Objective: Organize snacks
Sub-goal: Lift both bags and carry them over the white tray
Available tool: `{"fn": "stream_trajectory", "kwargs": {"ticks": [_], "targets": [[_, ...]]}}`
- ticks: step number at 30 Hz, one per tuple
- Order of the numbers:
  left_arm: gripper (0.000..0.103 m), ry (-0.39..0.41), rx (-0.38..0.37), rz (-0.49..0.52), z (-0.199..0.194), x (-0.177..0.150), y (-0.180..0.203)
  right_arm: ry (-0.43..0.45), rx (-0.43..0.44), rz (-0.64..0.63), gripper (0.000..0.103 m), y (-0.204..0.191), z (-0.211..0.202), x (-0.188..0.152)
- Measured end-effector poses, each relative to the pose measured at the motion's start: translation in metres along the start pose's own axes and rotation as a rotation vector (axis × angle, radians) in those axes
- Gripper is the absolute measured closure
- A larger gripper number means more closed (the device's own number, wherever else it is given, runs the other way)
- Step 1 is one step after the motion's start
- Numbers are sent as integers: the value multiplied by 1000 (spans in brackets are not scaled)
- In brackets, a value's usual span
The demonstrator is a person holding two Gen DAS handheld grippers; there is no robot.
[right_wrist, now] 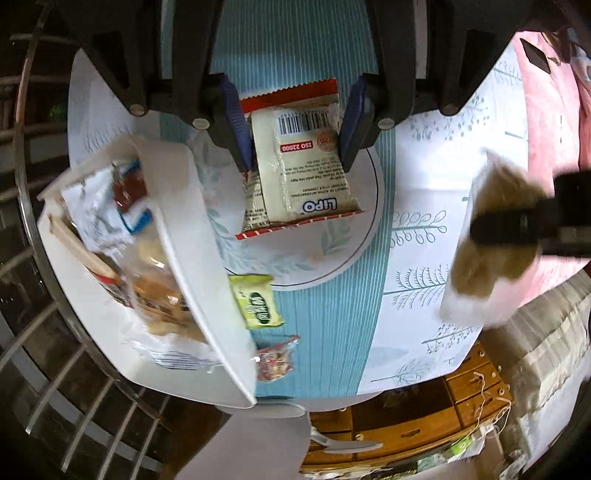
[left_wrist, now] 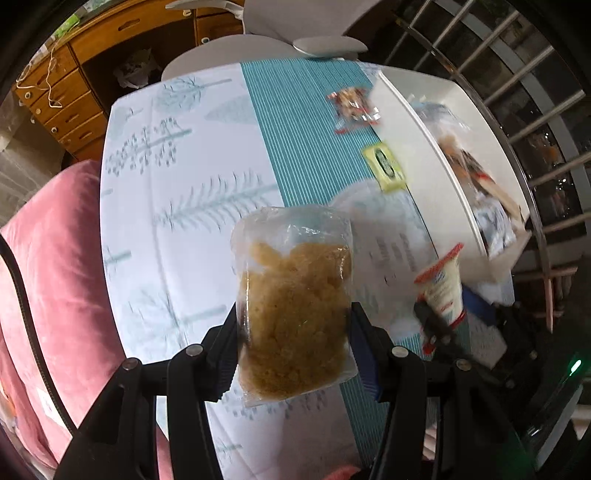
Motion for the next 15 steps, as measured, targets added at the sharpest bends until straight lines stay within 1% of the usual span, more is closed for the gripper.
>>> {"fn": "stream_trajectory", "kwargs": {"ticks": [2, 4, 7, 10, 15], "targets": [[50, -1, -12, 0, -3, -13, 5, 6, 4, 15, 56, 4, -8, -6], [50, 3, -46, -3, -7, -25, 12, 12, 18, 39, 56, 10, -18, -13], [50, 19, -72, 6, -14, -37, 26, 21, 24, 70, 56, 22, -28, -20], [50, 41, -73, 7, -22, -44, 39, 21, 55, 113, 56, 38, -38, -27], [50, 86, -107, -36, -33, -49, 60, 10, 121, 174, 56, 67, -46, -33]]}}
Point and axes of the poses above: each gripper's, at about its wrist camera, not at the fingertips, and z roughly the way its jaws point, y to its right, x to its top, the point moved 7 cm from there along z, roughly the way its jaws point, and after that the axes turned 3 degrees about -y, right-handed, at the moved point
